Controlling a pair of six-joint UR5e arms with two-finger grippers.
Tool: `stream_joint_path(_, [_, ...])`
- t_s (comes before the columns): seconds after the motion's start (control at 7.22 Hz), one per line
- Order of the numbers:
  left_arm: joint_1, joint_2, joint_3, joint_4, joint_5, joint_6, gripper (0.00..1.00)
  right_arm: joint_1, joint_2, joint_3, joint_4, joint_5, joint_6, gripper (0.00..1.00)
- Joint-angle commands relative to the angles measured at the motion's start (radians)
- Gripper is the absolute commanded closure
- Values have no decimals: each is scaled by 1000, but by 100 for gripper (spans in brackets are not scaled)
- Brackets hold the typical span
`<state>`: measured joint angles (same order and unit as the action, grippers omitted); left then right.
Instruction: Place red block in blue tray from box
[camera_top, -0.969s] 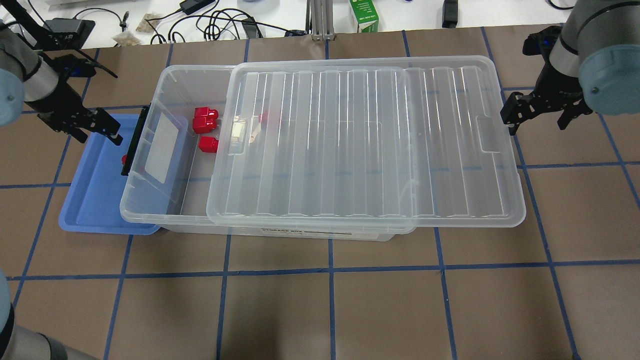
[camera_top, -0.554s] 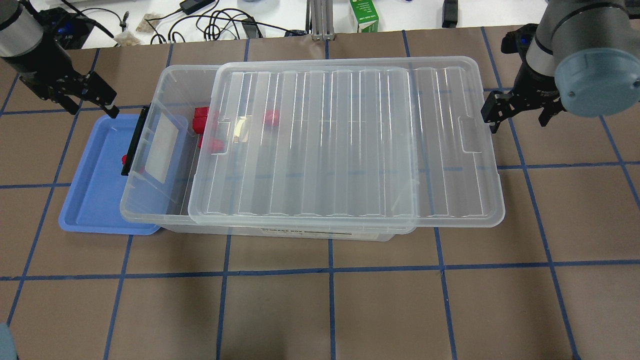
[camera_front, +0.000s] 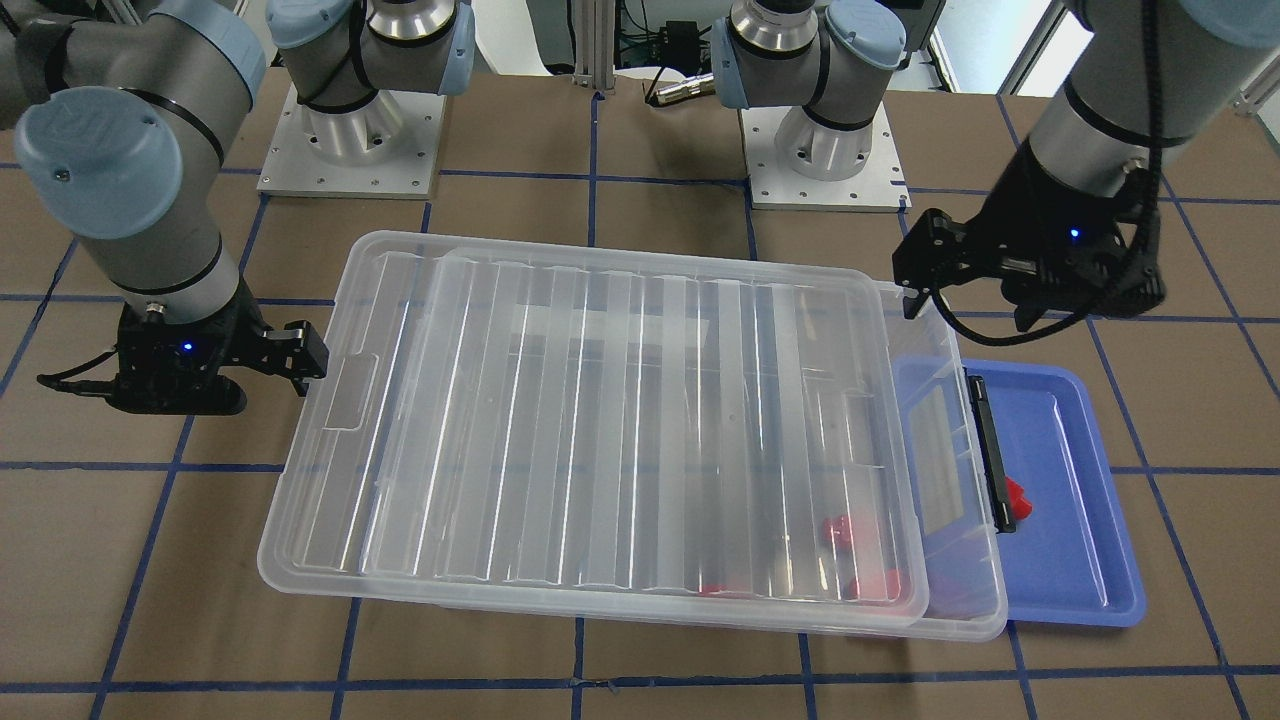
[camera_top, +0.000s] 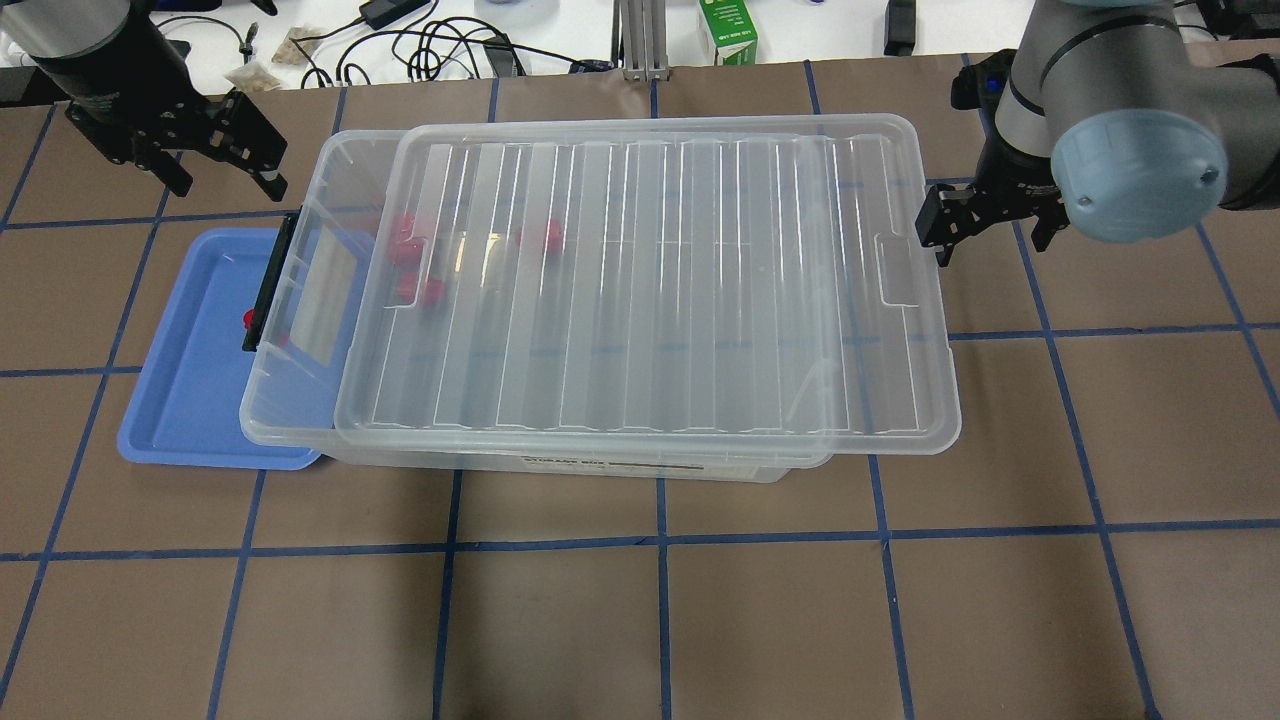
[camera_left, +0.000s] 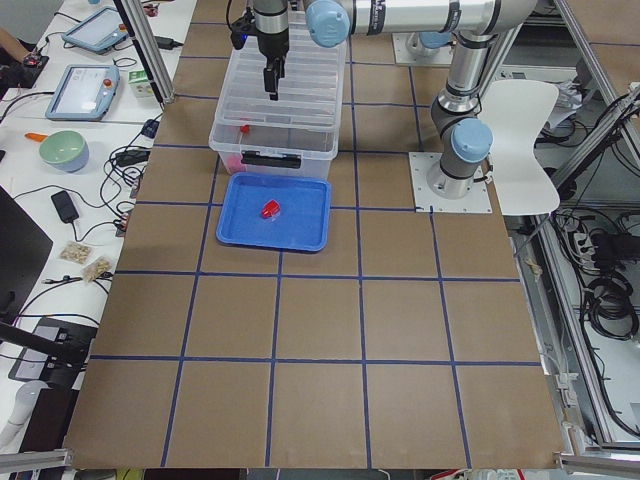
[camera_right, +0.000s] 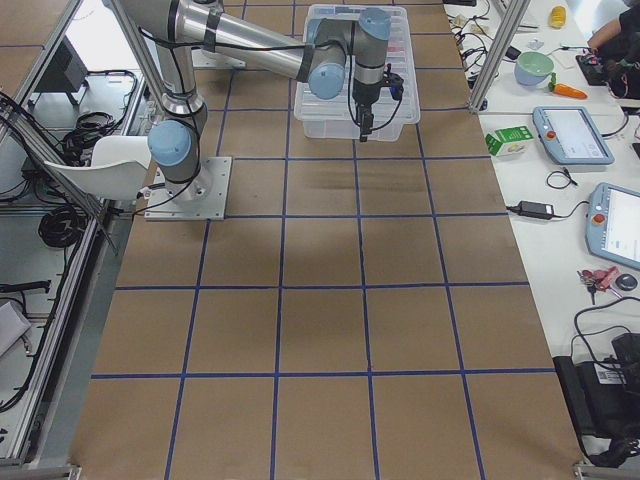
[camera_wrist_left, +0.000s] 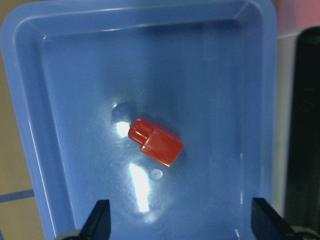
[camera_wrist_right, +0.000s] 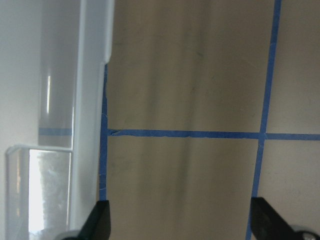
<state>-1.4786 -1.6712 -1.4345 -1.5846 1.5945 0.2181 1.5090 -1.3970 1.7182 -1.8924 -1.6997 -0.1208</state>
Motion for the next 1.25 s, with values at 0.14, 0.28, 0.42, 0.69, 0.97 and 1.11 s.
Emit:
stream_joint_path(0.14, [-107,57,-94,15,53,-158,0,56,4,0,-4,2,75,0])
stream_joint_path(0.28, [-106,74,-112,47,53,-151,0,69,4,-2,-4,2,85,0])
stream_joint_path(0.42, [-86,73,-112,63,48,-146,0,82,4,0,-4,0,104,0])
stream_joint_path(0.69, [-74,80,-113,66,42,-144,0,88,4,0,-4,2,104,0])
stream_joint_path(0.97, [-71,77,-106,69,36,-152,0,83,-3,-23,-4,2,101,0])
stream_joint_path(1.11, [-72,74,-107,69,38,-152,0,79,-8,-70,15,15,102,0])
